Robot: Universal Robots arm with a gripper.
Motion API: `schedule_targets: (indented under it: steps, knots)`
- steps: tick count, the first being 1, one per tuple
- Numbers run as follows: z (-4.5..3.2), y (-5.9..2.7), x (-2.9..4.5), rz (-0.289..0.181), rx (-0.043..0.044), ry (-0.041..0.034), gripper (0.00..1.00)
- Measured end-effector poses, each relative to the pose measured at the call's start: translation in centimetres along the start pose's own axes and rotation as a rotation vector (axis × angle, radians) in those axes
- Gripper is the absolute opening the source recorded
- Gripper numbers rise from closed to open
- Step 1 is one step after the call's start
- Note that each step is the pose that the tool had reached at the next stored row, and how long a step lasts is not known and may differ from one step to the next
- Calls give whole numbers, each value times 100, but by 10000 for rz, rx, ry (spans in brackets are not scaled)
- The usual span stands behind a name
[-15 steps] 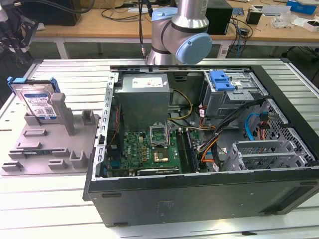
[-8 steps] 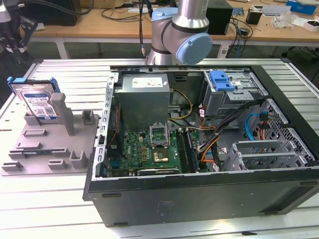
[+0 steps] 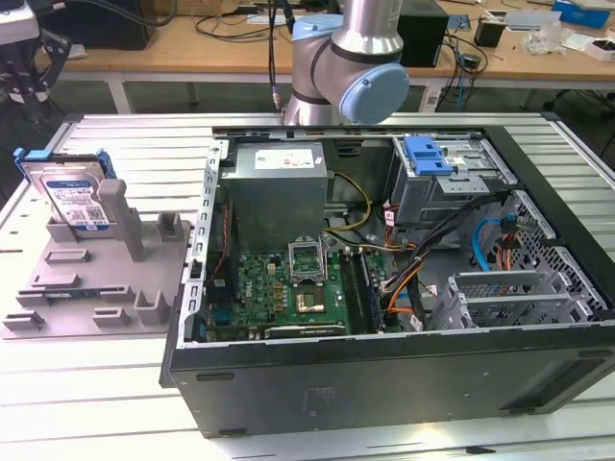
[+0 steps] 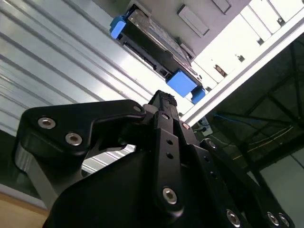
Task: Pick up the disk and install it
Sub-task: 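Pick up the disk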
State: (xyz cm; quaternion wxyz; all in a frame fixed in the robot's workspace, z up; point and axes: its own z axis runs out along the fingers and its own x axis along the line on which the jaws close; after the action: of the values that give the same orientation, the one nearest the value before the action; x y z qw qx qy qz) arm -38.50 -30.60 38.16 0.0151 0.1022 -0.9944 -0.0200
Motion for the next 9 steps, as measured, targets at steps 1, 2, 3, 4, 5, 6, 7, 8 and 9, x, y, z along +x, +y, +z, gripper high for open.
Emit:
schedule_targets:
  steps: [1, 2, 3, 4, 5, 6, 7, 8, 9]
  knots:
    - [2, 0, 0, -289, 6, 21, 11]
    - [6, -1, 0, -626, 13, 44, 11]
    - [7, -1, -1, -817, 16, 58, 11]
    - [9, -1, -1, -995, 20, 70, 11]
    - [12, -1, 0, -1294, 26, 90, 17]
    - [14, -1, -1, -1529, 31, 106, 24]
    - [16, -1, -1, -1719, 35, 118, 29]
    - [19, -1, -1, -2077, 44, 141, 36]
    - [22, -1, -1, -2395, 51, 160, 36]
